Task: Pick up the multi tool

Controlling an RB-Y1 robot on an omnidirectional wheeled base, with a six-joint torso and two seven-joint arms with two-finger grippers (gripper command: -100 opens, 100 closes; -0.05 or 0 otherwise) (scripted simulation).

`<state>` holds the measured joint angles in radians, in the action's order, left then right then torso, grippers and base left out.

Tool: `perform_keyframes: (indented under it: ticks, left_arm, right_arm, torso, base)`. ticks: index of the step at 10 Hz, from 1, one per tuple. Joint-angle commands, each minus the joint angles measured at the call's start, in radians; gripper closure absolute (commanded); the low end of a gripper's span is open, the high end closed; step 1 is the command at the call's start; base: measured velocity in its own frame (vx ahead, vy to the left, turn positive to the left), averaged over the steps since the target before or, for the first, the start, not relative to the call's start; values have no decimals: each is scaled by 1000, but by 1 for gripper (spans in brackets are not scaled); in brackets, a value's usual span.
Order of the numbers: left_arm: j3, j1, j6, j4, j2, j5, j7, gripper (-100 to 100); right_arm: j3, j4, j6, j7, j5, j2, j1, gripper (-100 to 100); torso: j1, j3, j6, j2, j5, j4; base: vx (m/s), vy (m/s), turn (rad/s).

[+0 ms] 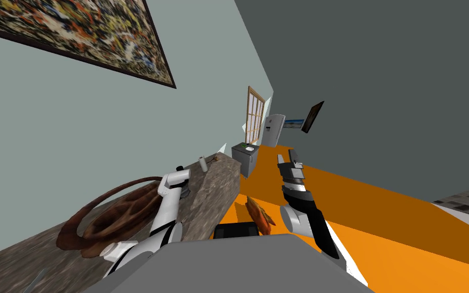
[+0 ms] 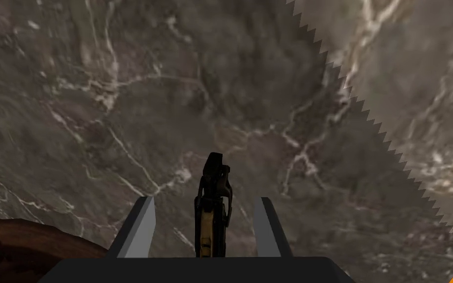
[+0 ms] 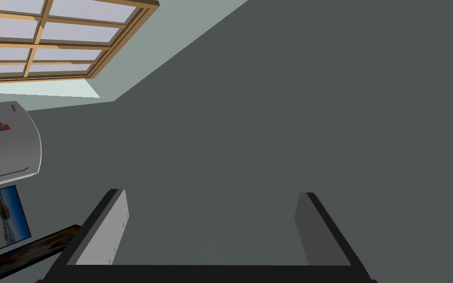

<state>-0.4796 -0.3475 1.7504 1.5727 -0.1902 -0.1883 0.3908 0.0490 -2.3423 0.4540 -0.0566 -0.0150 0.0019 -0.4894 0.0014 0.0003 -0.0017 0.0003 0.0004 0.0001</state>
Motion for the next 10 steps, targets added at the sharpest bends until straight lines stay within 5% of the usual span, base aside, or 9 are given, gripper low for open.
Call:
perform_keyframes:
  ticks: [1,4,5,6,9,10]
  left_arm:
    - [0,0,0,0,0,0,0,100]
    - [0,0,1,0,0,0,0,100]
    - [0,0,1,0,0,0,0,0]
    - [3,-6,36,31,-4,3,-13,100]
    - [3,-6,55,52,-5,5,-20,100]
    - [3,-6,60,55,-6,5,-22,0]
  right_arm:
    - [0,0,0,0,0,0,0,0]
    - [0,0,0,0,0,0,0,0]
    - [0,0,0,0,0,0,0,0]
    - [0,0,0,0,0,0,0,0]
    - [0,0,0,0,0,0,0,0]
    - [0,0,0,0,0,0,0,0]
  torso:
    - [0,0,0,0,0,0]
    - [1,-1,0,-1,0,0]
    - [1,-1,0,-1,0,0]
    - [1,-1,0,-1,0,0]
    - [-2,0,0,0,0,0]
    - [-1,0,0,-1,0,0]
  base:
    - [0,0,0]
    - [2,8,15]
    - [4,9,16]
    - [-7,-10,68]
    - [0,-14,42]
    - [0,0,0]
